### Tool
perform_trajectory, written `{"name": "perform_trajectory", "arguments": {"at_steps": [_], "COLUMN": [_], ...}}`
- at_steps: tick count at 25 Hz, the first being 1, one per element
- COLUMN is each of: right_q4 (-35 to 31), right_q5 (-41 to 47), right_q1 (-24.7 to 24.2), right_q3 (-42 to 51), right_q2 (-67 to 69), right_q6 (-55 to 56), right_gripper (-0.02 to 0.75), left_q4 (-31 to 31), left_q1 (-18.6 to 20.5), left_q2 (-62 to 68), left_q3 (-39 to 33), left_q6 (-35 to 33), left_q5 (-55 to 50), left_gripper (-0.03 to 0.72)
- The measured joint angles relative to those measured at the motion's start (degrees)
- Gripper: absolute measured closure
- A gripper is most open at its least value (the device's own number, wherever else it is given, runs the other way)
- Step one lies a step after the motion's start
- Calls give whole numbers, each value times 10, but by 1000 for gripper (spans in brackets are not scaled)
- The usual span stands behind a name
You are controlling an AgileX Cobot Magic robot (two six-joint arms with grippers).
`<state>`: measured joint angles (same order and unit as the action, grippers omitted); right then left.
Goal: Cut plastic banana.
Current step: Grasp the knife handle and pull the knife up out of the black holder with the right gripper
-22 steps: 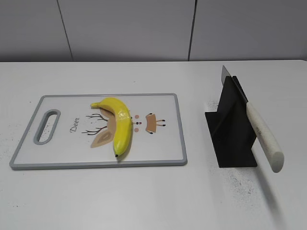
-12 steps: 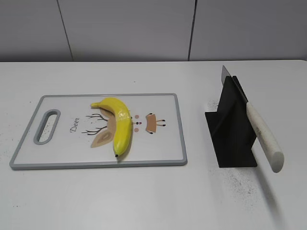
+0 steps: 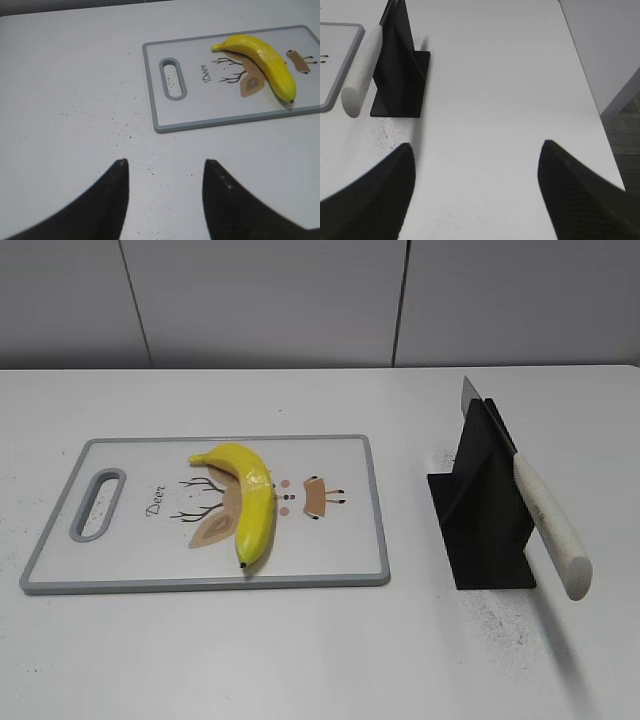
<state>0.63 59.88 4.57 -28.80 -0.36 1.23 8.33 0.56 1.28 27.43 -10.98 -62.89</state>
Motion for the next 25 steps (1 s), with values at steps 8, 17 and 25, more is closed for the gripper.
{"name": "perform_trajectory", "arguments": {"at_steps": [8, 17, 25], "right_q4": [0, -10, -14], "right_q5": [0, 0, 10], "right_q1": [0, 0, 0], "right_q3": [0, 0, -24], "right_q2": [0, 0, 87], "right_q6": [0, 0, 0], "right_gripper": [160, 160, 160], "left_q4": [0, 0, 0], "left_q1": [0, 0, 0], "left_q2": [0, 0, 0], "left_q3": [0, 0, 0], "left_q6": [0, 0, 0], "left_q5": [0, 0, 0], "left_gripper": [98, 99, 99]}}
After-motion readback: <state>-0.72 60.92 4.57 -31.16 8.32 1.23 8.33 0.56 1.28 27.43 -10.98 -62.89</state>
